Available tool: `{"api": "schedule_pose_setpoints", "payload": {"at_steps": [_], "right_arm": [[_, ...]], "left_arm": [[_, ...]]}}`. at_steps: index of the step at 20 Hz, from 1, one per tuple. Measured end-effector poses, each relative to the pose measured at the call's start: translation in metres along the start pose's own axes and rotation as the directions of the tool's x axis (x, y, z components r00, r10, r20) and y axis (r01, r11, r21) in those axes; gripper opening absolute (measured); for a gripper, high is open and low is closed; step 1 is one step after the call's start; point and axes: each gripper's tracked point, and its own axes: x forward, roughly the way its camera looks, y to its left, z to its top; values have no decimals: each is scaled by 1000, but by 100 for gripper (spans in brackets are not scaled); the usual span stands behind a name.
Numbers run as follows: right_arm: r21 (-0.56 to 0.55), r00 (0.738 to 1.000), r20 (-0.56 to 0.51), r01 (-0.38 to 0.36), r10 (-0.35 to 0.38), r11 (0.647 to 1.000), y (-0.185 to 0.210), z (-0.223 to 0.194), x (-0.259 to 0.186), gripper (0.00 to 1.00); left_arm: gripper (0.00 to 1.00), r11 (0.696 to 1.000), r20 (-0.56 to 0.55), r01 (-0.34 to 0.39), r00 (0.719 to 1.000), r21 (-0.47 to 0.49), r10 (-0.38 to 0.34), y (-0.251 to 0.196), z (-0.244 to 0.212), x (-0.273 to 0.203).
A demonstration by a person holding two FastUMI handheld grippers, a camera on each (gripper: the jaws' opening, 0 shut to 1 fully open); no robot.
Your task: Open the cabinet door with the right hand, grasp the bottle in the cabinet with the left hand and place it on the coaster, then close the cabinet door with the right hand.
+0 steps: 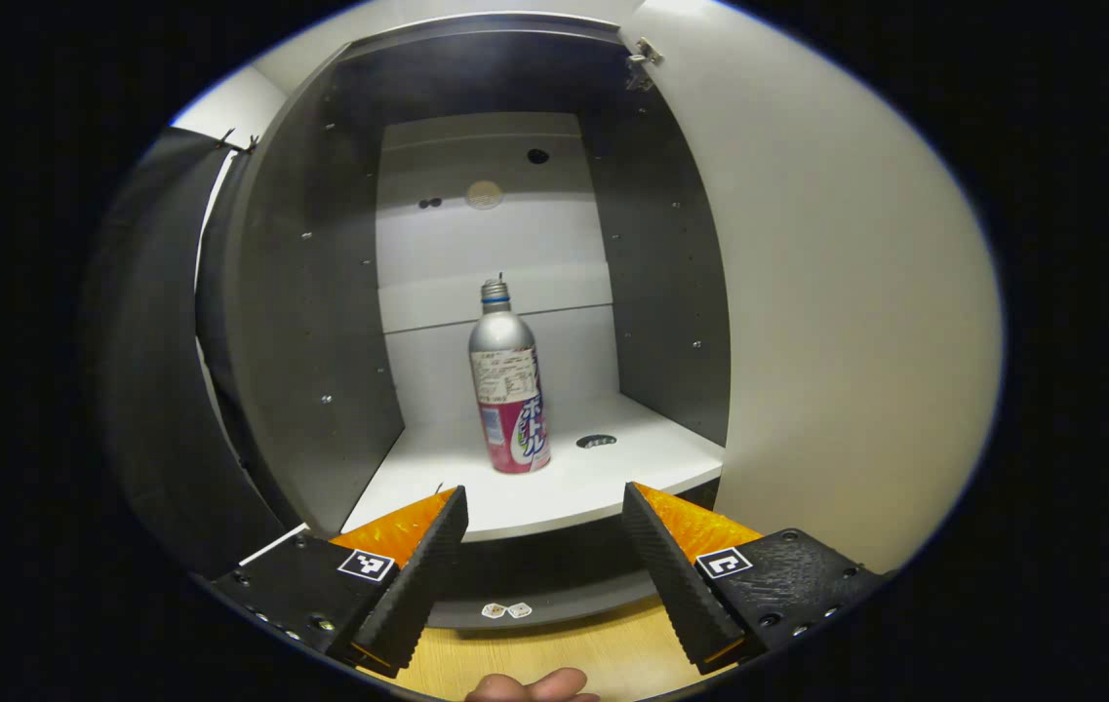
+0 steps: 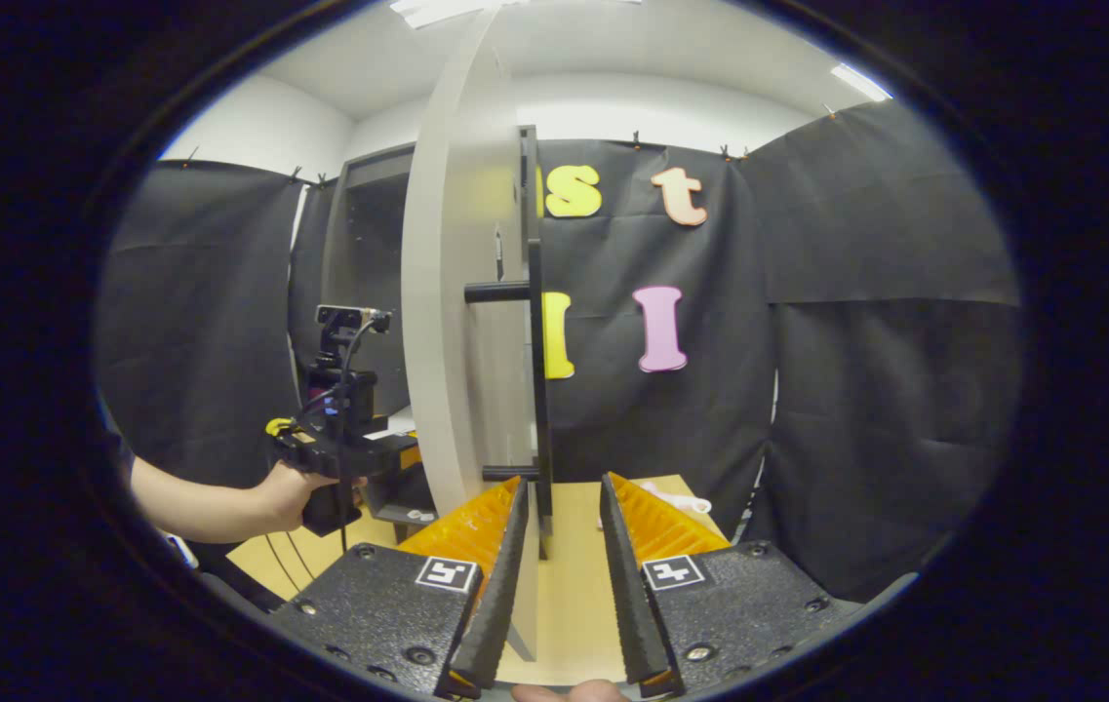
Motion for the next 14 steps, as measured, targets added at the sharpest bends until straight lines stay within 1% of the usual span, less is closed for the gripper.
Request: {"api": "schedule_pose_setpoints", "payload": {"at_steps": [1, 2, 4, 5, 6, 7, 8, 11, 12, 14], "right_arm": [[24, 1000, -1, -7, 7, 1000, 3, -1, 1, 46], [46, 1000, 7, -16, 16, 999, 6, -1, -1, 49], [47, 999, 32, 6, -8, 999, -2, 1, -4, 48], [42, 998, 61, 23, -25, 999, -5, 6, -2, 62], [43, 994, 98, 41, -45, 998, -8, 14, -2, 69], [50, 990, 133, 50, -56, 998, -9, 19, -1, 67], [60, 987, 151, 55, -63, 997, -9, 23, -1, 68], [82, 986, 156, 45, -58, 996, -8, 20, -3, 76], [79, 986, 157, 50, -62, 996, -10, 21, -3, 74], [78, 986, 154, 51, -62, 996, -10, 20, -3, 77]], "left_arm": [[96, 1000, 10, -2, 1000, 5, 1, -1, 5, 5], [96, 1000, 23, -3, 1000, 8, 3, -2, 10, 9], [96, 1000, 39, -4, 999, 9, 4, -7, 19, 16], [96, 1000, 43, -6, 999, 8, 6, -6, 22, 19], [96, 1000, 49, -11, 999, 4, 11, -5, 26, 24], [96, 1000, 57, -13, 998, -2, 13, -3, 30, 30], [96, 1000, 61, -22, 998, -8, 22, 1, 33, 34], [96, 999, 54, -35, 998, -29, 37, 10, 39, 51], [96, 998, 55, -48, 997, -31, 49, 15, 41, 57], [96, 997, 64, -67, 996, -44, 70, 27, 50, 70]]}}
